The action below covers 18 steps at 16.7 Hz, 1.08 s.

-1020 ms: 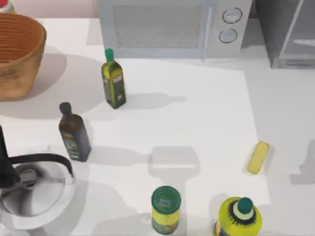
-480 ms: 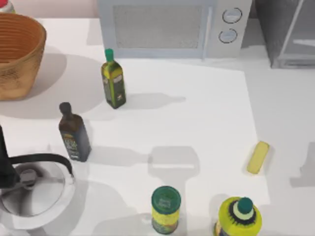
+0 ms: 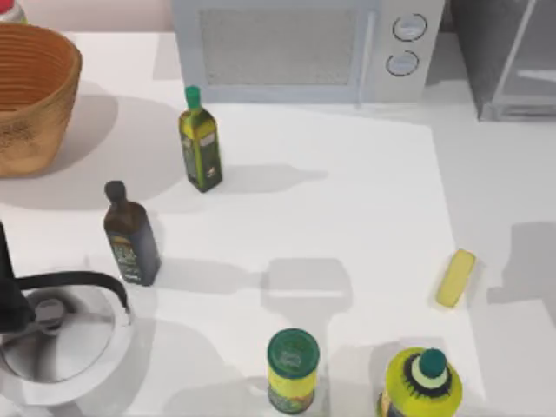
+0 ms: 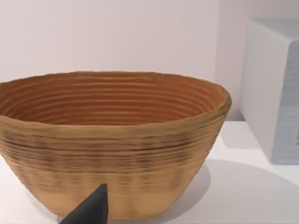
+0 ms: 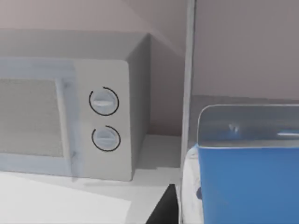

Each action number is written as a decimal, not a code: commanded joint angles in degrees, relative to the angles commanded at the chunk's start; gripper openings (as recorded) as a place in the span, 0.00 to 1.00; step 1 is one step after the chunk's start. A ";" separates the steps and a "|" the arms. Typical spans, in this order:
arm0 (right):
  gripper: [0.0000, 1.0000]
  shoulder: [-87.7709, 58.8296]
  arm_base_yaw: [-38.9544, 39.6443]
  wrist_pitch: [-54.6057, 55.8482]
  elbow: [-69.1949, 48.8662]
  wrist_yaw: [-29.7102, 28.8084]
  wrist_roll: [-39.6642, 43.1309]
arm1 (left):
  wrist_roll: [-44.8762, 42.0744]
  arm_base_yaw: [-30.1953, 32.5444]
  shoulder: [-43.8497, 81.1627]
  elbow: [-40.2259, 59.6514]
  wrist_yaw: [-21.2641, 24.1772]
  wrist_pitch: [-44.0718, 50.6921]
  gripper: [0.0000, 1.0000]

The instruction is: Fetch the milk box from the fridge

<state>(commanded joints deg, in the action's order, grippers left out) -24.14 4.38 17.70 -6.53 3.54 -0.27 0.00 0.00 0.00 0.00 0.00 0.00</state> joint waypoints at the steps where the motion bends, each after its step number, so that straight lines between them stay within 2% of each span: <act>1: 0.00 -4.73 0.90 3.48 -1.27 0.68 -0.04 | 0.00 0.00 0.00 0.00 0.00 0.00 1.00; 13: 0.00 -70.28 13.41 51.71 -18.85 10.18 -0.57 | 0.00 0.00 0.00 0.00 0.00 0.00 1.00; 18: 0.00 -91.85 17.53 67.58 -24.64 13.30 -0.73 | 0.00 0.00 0.00 0.00 0.00 0.00 1.00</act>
<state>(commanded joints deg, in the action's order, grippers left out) -115.99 21.91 85.28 -31.17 16.83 -1.00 0.00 0.00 0.00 0.00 0.00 0.00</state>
